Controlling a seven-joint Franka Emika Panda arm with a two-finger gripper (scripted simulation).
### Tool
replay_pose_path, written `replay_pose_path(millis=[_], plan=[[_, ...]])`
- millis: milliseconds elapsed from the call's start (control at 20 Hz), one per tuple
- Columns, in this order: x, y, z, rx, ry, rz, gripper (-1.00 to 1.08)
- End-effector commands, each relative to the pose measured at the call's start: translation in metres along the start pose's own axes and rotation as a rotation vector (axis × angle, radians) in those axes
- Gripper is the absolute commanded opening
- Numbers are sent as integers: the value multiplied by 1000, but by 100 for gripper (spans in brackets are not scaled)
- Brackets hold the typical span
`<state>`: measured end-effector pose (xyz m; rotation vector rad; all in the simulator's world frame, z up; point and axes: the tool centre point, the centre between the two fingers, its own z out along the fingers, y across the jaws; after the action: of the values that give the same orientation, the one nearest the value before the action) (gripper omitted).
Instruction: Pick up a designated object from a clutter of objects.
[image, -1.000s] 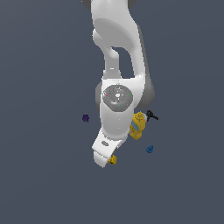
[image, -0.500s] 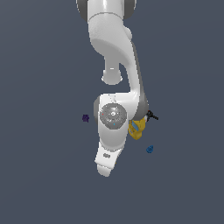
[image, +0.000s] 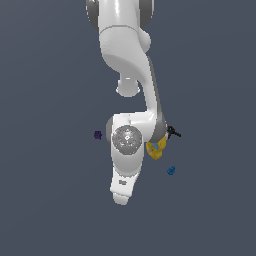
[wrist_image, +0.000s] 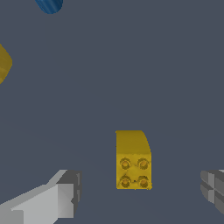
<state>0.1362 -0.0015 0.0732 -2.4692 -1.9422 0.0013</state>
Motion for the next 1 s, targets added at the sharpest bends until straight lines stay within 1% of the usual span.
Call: replay_pose_path(millis=[0,250,700,950], plan=[[0,1,1,-1,1,-7,100],[0,0,7,0,0,-3,100],[0,-1,47,-1,0,-7,100],[0,0,51,-1,0,-7,100]])
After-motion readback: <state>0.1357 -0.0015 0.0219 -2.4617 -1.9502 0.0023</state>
